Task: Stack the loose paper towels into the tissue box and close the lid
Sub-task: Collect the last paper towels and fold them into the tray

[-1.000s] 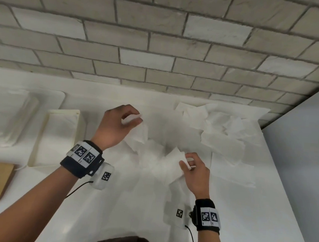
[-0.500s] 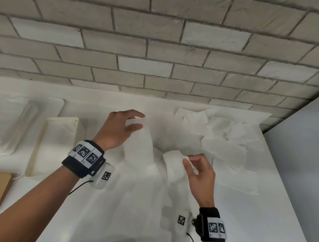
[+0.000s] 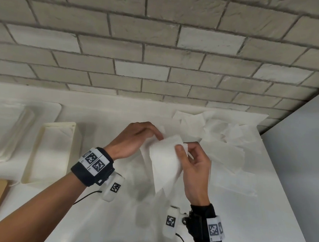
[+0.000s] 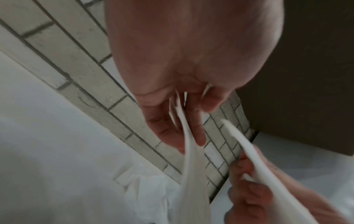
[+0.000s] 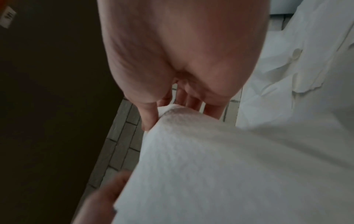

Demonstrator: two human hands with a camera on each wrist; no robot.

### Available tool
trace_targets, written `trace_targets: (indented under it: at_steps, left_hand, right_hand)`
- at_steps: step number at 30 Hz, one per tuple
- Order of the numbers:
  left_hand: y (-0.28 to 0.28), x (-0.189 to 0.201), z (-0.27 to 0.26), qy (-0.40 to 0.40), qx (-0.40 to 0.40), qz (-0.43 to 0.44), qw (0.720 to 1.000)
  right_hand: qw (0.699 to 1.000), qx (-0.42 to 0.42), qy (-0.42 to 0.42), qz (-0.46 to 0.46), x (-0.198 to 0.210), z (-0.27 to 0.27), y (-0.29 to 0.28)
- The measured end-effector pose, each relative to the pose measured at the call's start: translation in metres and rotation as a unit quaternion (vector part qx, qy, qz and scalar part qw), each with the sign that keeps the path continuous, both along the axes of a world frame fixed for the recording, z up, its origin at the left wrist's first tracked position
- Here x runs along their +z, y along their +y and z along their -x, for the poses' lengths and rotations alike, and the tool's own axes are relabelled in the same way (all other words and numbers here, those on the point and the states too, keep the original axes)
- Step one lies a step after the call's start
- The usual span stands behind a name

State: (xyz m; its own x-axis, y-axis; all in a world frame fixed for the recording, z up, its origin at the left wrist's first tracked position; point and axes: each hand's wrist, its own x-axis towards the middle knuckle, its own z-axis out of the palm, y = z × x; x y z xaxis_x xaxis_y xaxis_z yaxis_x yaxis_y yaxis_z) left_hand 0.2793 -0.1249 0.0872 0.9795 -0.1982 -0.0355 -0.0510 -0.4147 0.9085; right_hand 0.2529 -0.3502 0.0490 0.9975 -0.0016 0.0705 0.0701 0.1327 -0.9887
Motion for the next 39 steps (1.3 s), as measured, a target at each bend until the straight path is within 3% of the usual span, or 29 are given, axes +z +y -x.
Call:
trace_targets:
  at_steps: [3,6,10,19,21,25,28,31,33,37,39]
  left_hand:
    - [-0.006,0.008,0.004,-0.016,-0.032,0.008,0.999]
    - [-0.004,0.01,0.008,-0.101,0.006,-0.043,0.994]
    - [0.021,0.019,0.019,-0.099,0.048,-0.021,0.994]
    - [0.143,0.041,0.058,-0.107,0.155,-0.113,0.976]
    - [0.18,0.046,0.068,-0.108,0.182,-0.127,0.969]
    - [0.255,0.063,0.091,-0.133,0.224,-0.157,0.953]
    - [0.309,0.072,0.107,-0.151,0.263,-0.161,0.939]
    - [0.353,0.076,0.122,-0.161,0.284,-0.173,0.929]
    - [0.377,0.076,0.131,-0.157,0.285,-0.176,0.929]
    - [0.412,0.074,0.141,-0.154,0.28,-0.203,0.925]
    - [0.424,0.074,0.145,-0.143,0.28,-0.216,0.924]
  right_hand:
    - [1.0,-0.013,0.0,0.004,0.003,0.002,0.011]
    - [1.0,-0.019,0.024,-0.004,0.002,0.005,0.016]
    - [0.997,-0.042,0.065,-0.004,0.004,0.007,0.022]
    - [0.984,-0.16,-0.032,0.077,0.014,0.001,0.077]
    - [0.984,-0.131,-0.056,0.107,0.019,0.006,0.1]
    - [0.971,0.045,-0.054,0.23,0.025,0.024,0.164]
    - [0.952,0.146,-0.024,0.268,0.026,0.028,0.22]
    - [0.931,0.145,-0.025,0.333,0.032,0.014,0.274]
    - [0.918,0.122,-0.079,0.369,0.044,0.002,0.307]
    - [0.942,0.045,-0.187,0.276,0.072,-0.002,0.354]
    - [0.941,0.045,-0.232,0.24,0.08,0.007,0.364]
